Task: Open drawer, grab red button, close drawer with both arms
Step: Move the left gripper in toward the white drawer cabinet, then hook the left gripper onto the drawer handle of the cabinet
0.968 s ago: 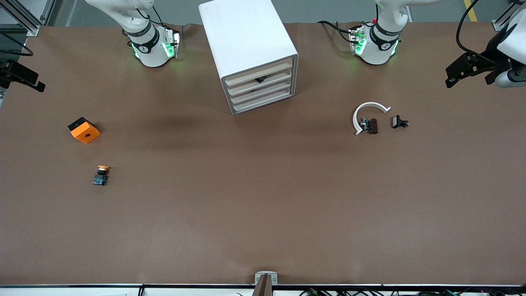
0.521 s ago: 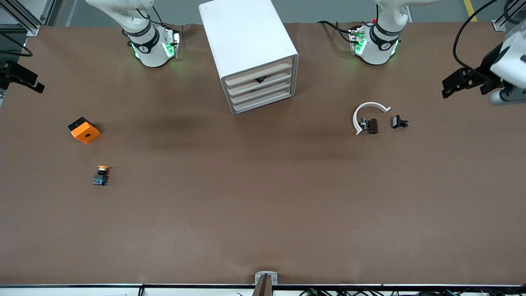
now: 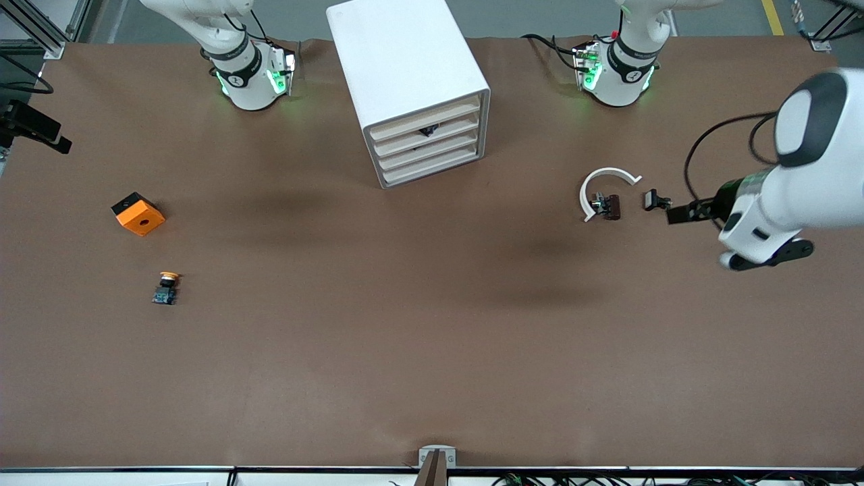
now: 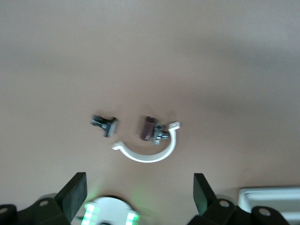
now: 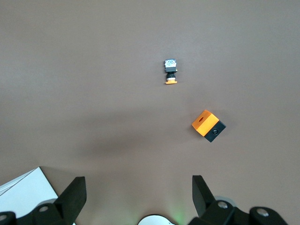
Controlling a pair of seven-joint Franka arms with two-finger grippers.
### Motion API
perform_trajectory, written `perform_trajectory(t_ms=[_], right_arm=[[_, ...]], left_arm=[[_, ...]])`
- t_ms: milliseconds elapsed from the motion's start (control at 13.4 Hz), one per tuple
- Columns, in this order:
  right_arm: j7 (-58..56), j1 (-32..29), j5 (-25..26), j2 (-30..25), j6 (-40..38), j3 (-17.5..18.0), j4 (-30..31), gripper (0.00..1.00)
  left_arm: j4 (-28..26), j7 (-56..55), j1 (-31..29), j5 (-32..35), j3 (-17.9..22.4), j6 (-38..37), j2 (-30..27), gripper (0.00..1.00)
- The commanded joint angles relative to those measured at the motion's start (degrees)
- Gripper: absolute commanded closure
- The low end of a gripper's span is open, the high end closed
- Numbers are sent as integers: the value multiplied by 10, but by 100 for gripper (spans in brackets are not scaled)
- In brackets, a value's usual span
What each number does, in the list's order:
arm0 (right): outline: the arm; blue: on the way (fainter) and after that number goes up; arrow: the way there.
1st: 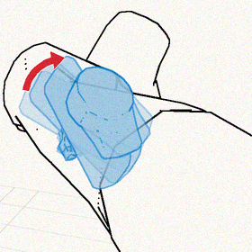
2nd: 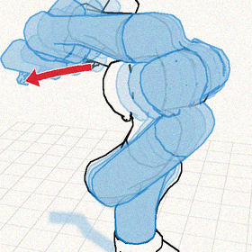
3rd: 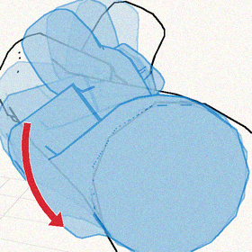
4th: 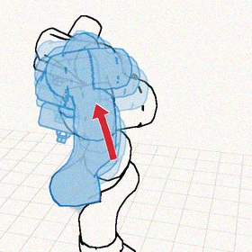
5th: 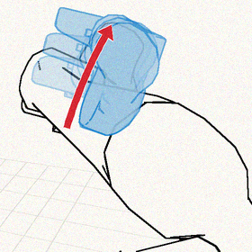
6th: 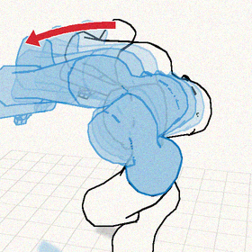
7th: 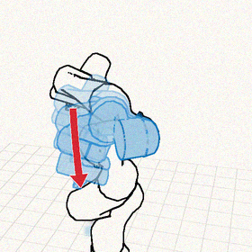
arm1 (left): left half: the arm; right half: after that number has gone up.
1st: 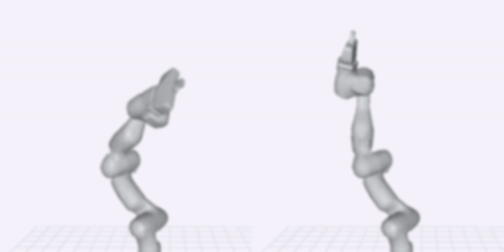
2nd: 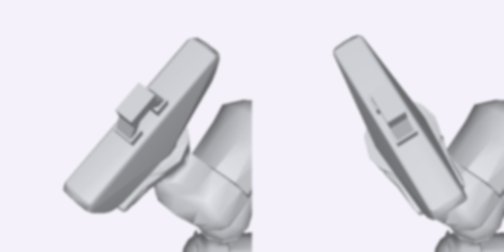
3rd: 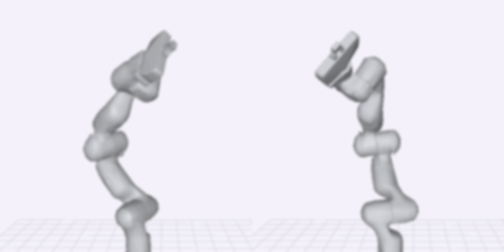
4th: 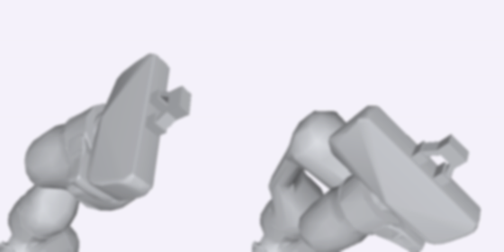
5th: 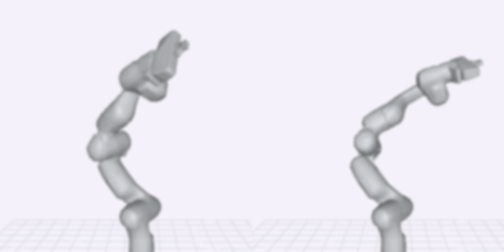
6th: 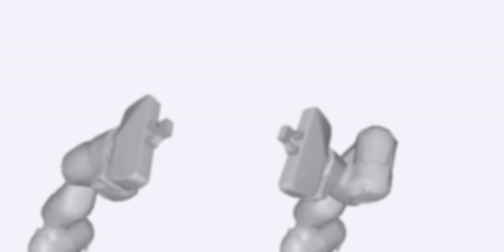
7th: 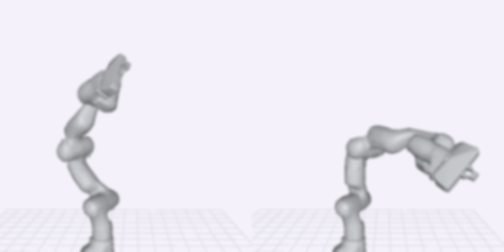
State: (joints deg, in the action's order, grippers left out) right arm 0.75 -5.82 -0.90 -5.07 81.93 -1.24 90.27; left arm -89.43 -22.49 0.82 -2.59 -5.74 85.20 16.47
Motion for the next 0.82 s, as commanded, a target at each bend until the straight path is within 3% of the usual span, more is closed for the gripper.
perform_trajectory(t_ms=[0,149,447,596,745], right_arm=[[-1,-5,6,-13,4,5,12,0],[-1,-6,6,-13,4,5,11,0],[-1,-4,6,-13,5,5,11,0],[-1,-4,6,-13,4,5,11,0],[-1,-3,6,-13,4,5,11,0]], left_arm=[[23,-129,27,-44,0,5,64,0],[25,-299,44,-87,0,8,108,0],[45,-521,102,-95,0,15,182,0],[45,-656,115,-153,0,15,202,0],[44,-723,138,-195,0,15,214,0]])
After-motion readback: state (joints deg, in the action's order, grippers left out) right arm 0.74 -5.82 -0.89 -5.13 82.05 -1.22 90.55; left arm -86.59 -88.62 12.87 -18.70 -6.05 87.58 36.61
